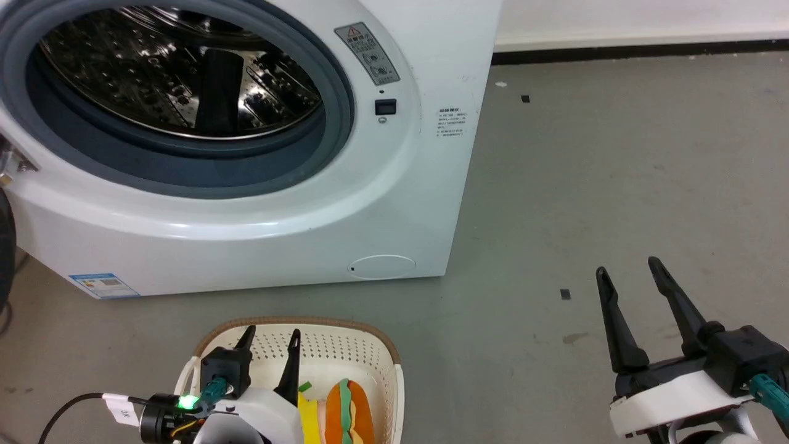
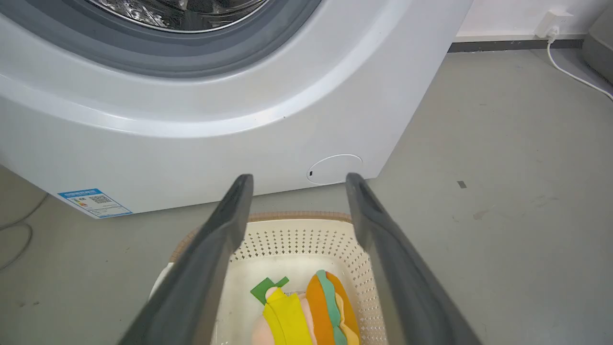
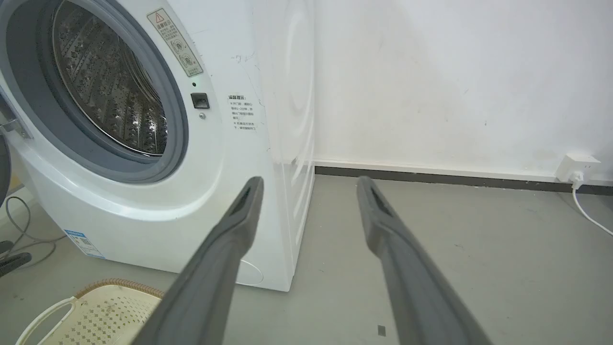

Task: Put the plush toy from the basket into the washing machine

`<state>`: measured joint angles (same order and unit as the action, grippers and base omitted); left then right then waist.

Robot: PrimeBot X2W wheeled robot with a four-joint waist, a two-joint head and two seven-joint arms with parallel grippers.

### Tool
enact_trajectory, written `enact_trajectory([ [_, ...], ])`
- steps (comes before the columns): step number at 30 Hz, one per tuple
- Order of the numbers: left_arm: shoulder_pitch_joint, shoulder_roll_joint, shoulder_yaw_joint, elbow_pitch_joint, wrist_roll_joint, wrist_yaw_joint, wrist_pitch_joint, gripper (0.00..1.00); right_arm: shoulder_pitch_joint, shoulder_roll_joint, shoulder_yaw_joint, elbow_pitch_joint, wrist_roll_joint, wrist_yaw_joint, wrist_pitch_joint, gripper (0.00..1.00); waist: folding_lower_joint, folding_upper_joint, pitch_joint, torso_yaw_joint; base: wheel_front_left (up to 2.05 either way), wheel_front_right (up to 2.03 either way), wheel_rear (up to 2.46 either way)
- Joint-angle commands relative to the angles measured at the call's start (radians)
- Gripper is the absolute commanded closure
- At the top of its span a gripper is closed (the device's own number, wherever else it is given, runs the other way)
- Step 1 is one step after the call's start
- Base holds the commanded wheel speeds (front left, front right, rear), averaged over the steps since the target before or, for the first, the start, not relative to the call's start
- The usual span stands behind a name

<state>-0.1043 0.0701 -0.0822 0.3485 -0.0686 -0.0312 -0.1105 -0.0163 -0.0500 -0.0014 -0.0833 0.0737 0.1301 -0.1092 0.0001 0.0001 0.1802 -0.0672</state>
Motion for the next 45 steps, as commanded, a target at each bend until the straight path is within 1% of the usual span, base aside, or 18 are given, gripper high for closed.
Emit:
enact_trajectory([
  [1,-0.024,0.008,-0.002,0.024,-0.009,-0.006,-0.011,0.00,-0.021,0.000,0.001,-0.011,0.010,0.000,-0.013,0.00,-0.0001,-0.0001,0.021,-0.009,0.00,0.00,0.00],
  [14,-0.139,0.045,-0.029,0.204,-0.030,-0.028,-0.038,0.00,-0.060,0.000,0.005,-0.052,0.041,0.000,-0.040,0.00,-0.0001,-0.0001,0.146,-0.049,0.00,0.00,0.00],
  [24,-0.224,0.097,-0.053,0.358,-0.047,-0.044,-0.058,0.00,-0.093,0.000,0.022,-0.079,0.084,0.000,-0.061,0.00,-0.0001,-0.0001,0.248,-0.089,0.00,0.00,0.00],
  [45,-0.430,0.196,-0.132,0.657,-0.086,-0.073,-0.044,0.00,-0.159,0.000,0.038,-0.129,0.177,0.000,-0.105,0.00,-0.0001,-0.0001,0.482,-0.179,0.00,0.00,0.00],
])
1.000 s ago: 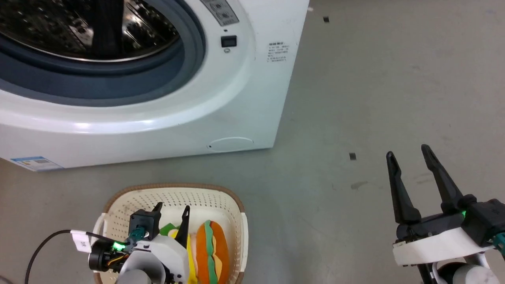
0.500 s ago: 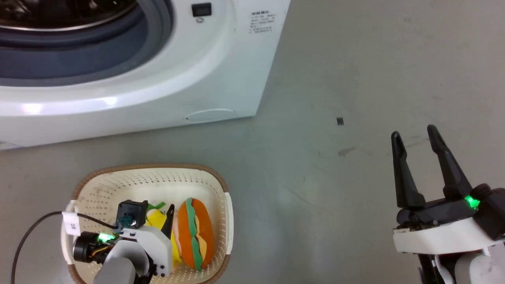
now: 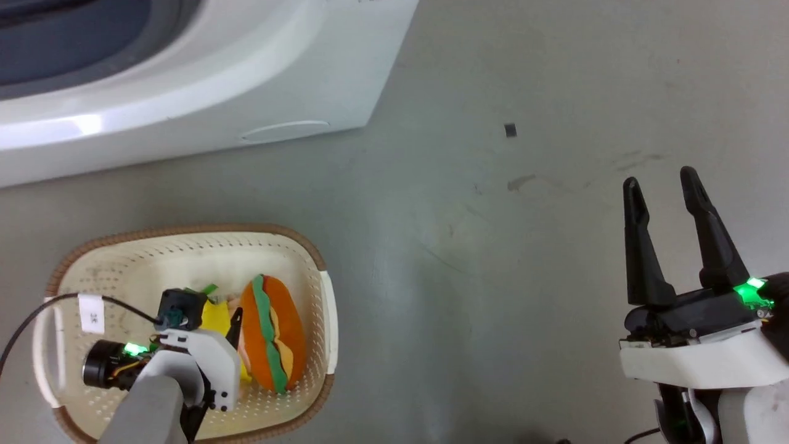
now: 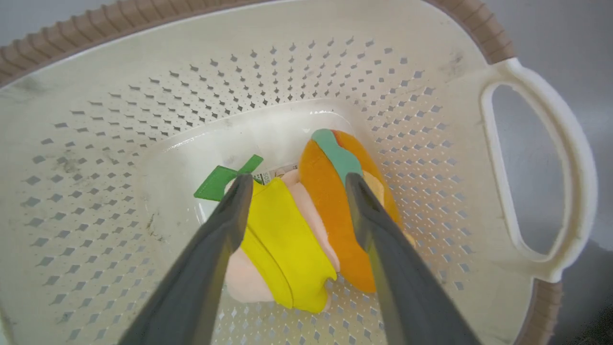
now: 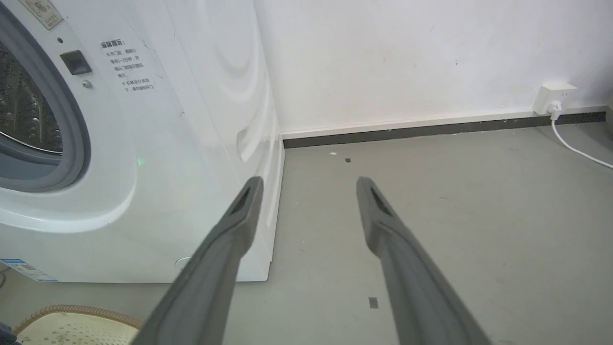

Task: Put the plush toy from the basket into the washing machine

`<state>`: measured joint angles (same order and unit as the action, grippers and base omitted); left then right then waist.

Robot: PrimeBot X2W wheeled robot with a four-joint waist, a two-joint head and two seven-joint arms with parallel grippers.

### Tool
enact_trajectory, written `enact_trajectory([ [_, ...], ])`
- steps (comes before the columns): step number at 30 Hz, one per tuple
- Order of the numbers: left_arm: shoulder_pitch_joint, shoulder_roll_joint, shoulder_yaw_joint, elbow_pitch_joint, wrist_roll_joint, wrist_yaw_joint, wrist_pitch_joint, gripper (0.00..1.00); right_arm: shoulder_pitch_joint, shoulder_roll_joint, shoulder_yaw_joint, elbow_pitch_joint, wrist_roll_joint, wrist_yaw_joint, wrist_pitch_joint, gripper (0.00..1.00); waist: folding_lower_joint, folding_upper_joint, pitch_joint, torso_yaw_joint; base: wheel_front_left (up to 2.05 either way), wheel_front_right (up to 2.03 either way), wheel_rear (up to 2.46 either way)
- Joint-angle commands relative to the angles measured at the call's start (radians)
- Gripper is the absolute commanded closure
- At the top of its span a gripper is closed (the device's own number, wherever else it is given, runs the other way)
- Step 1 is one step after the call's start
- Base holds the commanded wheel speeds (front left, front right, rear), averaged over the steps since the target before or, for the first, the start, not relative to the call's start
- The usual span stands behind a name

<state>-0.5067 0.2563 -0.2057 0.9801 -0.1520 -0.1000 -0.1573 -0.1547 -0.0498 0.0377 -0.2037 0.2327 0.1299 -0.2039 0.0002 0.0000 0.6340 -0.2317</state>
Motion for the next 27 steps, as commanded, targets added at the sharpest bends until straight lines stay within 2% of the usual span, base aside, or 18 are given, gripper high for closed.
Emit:
enact_trajectory([
  [1,-0.038,0.014,-0.017,0.037,-0.001,-0.005,0.004,0.00,-0.022,0.000,-0.001,-0.009,0.022,0.001,-0.012,0.00,-0.0002,0.0000,0.038,-0.017,0.00,0.00,0.00],
  [13,-0.153,0.036,-0.126,0.167,-0.033,-0.020,0.039,0.00,-0.057,0.000,0.024,-0.041,0.068,0.001,-0.037,0.00,-0.0002,0.0000,0.156,-0.055,0.00,0.00,0.00],
  [23,-0.224,0.101,-0.231,0.258,-0.114,-0.031,0.083,0.00,-0.084,0.000,0.038,-0.060,0.120,0.001,-0.058,0.00,-0.0002,0.0000,0.264,-0.107,0.00,0.00,0.00],
  [27,-0.222,0.112,-0.251,0.253,-0.135,-0.031,0.090,0.00,-0.083,0.000,0.040,-0.056,0.121,0.001,-0.058,0.00,-0.0002,0.0000,0.270,-0.113,0.00,0.00,0.00],
])
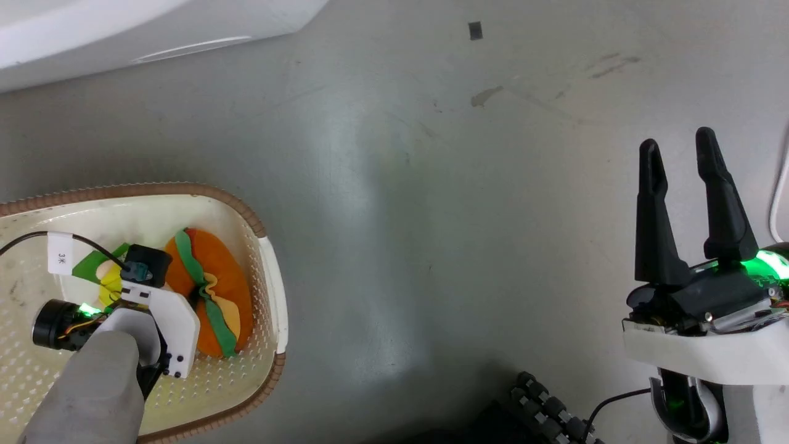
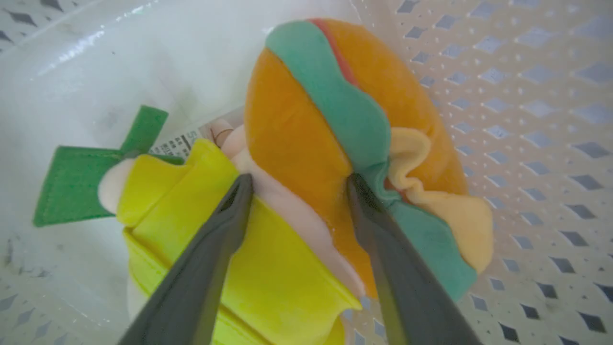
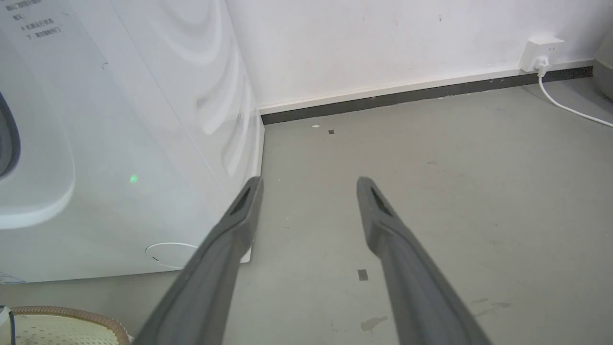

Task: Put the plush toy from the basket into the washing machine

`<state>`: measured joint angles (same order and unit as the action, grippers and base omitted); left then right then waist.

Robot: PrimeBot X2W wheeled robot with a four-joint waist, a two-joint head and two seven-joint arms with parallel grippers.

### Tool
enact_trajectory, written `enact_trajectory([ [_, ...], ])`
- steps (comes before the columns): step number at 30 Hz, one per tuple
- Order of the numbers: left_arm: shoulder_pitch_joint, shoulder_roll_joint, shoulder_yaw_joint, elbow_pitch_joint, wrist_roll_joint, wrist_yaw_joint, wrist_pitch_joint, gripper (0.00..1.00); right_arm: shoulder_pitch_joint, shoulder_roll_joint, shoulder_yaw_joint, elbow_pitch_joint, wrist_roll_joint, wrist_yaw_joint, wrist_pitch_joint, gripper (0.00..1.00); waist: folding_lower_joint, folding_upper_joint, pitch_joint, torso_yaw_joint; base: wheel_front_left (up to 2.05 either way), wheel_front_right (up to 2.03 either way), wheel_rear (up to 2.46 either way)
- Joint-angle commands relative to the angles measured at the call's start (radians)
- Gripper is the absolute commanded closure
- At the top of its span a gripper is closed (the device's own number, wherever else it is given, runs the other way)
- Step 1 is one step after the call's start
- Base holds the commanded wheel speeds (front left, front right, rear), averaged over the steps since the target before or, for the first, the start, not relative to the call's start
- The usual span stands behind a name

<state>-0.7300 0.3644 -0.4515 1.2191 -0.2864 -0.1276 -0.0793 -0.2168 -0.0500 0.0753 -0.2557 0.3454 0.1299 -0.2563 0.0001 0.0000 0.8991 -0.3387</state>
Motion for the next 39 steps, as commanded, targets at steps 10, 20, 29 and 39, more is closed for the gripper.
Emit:
enact_trajectory([
  [10,0.060,0.005,-0.094,-0.034,-0.109,-0.003,0.036,1.00,-0.017,0.000,-0.004,0.020,-0.003,0.001,-0.006,0.00,-0.0001,0.0000,-0.066,0.006,0.00,0.00,0.00],
  [20,0.152,-0.067,-0.146,-0.026,-0.181,-0.003,-0.047,1.00,0.027,0.000,-0.022,0.065,-0.061,0.001,-0.006,0.00,-0.0001,0.0000,-0.279,0.066,0.00,0.00,0.00],
  [29,0.262,-0.131,-0.171,-0.034,-0.230,-0.003,-0.163,1.00,0.092,0.000,-0.032,0.115,-0.114,0.001,-0.006,0.00,-0.0001,0.0000,-0.486,0.146,0.00,0.00,0.00],
  [39,0.359,-0.126,-0.094,-0.221,-0.228,0.039,-0.182,1.00,0.180,0.000,-0.059,0.133,-0.147,0.001,-0.006,0.00,-0.0001,0.0000,-0.640,0.244,0.00,0.00,0.00],
])
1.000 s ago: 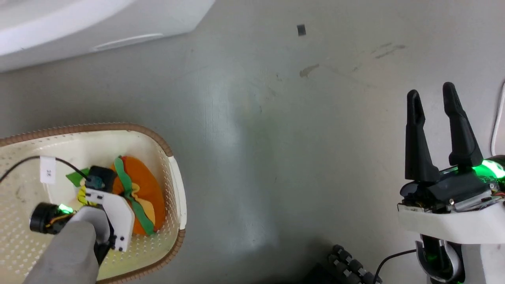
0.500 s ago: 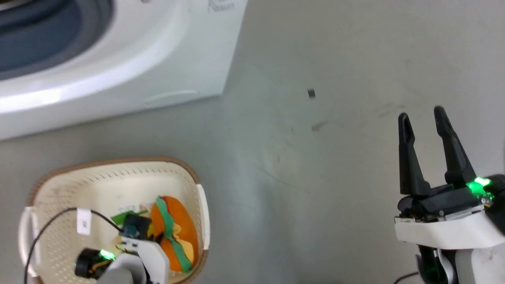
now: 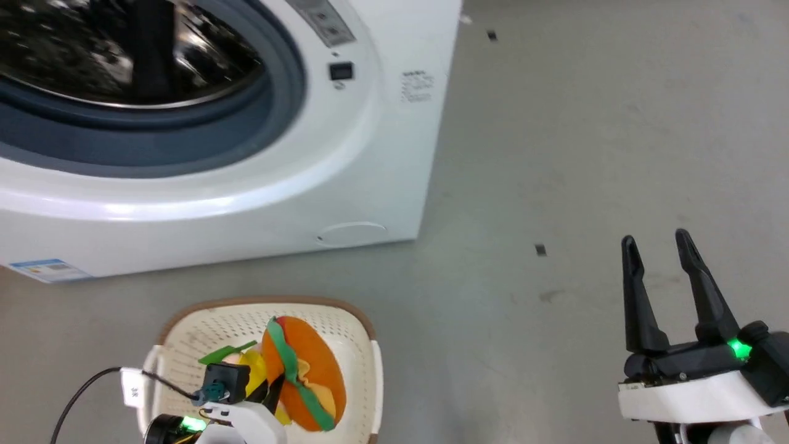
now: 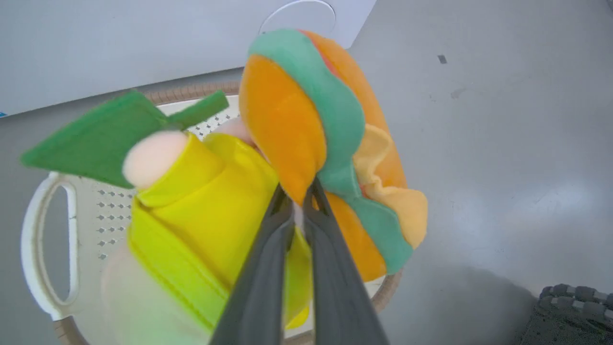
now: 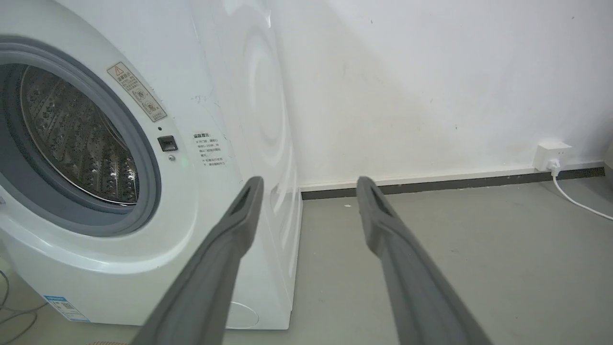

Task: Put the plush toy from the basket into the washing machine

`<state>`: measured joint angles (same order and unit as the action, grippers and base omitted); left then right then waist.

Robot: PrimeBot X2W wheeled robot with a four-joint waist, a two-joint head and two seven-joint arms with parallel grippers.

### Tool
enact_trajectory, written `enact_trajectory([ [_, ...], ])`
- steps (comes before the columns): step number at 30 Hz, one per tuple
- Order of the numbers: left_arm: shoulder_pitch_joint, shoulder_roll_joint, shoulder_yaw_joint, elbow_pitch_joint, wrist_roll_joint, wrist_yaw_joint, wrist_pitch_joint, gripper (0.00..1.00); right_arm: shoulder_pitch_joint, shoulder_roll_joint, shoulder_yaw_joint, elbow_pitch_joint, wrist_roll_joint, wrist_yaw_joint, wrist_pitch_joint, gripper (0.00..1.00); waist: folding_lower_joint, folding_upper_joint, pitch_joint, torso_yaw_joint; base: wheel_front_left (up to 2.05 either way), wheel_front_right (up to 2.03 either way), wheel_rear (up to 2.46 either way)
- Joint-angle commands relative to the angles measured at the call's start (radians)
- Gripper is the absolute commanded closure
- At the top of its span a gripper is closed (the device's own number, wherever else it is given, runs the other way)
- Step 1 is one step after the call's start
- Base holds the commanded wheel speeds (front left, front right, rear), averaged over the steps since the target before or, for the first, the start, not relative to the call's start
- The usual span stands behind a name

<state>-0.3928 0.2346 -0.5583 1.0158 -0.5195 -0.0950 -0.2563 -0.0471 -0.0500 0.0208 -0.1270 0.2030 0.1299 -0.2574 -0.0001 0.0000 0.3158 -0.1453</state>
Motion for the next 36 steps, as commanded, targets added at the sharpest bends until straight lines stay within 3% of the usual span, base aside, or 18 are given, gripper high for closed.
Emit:
enact_trajectory([
  [1,0.041,0.004,0.040,-0.052,-0.001,0.016,-0.005,1.00,0.017,0.000,-0.009,0.005,-0.005,0.001,-0.004,0.00,0.0001,0.0000,-0.069,0.058,0.00,0.00,0.00],
  [15,0.232,-0.016,0.249,-0.520,0.142,0.071,-0.005,1.00,0.083,0.000,-0.023,0.009,-0.019,0.001,-0.004,0.00,0.0001,0.0000,-0.193,0.129,0.00,0.00,0.00],
  [21,0.285,-0.023,0.349,-0.725,0.185,0.061,-0.005,1.00,0.099,0.000,-0.021,0.005,-0.011,0.001,-0.004,0.00,0.0001,0.0000,-0.212,0.126,0.00,0.00,0.00],
  [29,0.246,0.002,0.445,-0.931,0.228,0.028,-0.005,1.00,0.082,0.000,-0.013,-0.009,-0.004,0.001,-0.004,0.00,0.0001,0.0000,-0.160,0.096,0.00,0.00,0.00],
  [36,0.091,0.086,0.483,-0.949,0.214,0.004,0.035,1.00,0.032,0.000,0.008,-0.033,-0.005,0.001,-0.004,0.00,0.0001,0.0000,-0.037,0.043,0.00,0.00,0.00],
])
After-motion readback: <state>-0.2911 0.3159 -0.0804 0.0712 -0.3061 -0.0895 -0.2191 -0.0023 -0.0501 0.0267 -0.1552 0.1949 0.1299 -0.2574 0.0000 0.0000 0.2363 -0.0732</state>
